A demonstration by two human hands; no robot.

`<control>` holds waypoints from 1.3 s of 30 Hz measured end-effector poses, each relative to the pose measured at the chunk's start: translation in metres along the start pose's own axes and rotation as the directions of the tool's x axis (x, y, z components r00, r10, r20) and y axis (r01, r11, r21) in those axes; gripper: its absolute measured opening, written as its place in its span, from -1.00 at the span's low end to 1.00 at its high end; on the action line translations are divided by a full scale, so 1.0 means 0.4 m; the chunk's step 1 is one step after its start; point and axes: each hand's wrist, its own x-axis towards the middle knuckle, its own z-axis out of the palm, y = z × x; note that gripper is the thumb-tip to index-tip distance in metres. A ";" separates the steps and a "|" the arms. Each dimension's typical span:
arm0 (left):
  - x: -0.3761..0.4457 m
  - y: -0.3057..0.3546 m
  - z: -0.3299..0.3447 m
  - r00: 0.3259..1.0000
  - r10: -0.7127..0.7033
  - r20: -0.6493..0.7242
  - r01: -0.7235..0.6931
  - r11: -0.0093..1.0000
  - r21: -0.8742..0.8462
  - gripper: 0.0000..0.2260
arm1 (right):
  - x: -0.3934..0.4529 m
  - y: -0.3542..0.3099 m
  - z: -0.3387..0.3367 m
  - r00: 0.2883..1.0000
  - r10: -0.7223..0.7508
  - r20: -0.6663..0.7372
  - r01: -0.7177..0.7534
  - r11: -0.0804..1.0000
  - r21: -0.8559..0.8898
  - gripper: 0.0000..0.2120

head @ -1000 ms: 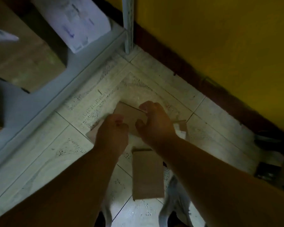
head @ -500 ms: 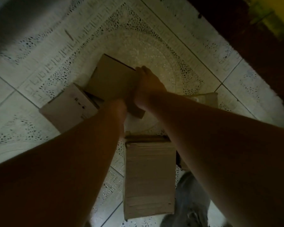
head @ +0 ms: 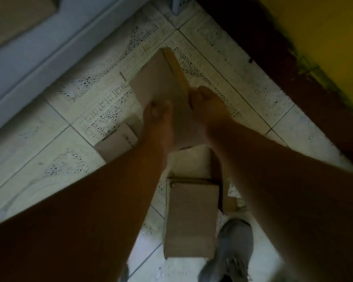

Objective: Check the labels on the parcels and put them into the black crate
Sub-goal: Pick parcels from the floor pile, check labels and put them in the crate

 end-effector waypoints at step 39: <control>-1.906 0.536 -0.446 0.527 0.744 -0.411 -0.792 0.605 0.081 -0.74 | -1.662 -0.864 -0.645 0.595 -0.751 -0.286 0.798 0.594 0.102 -0.65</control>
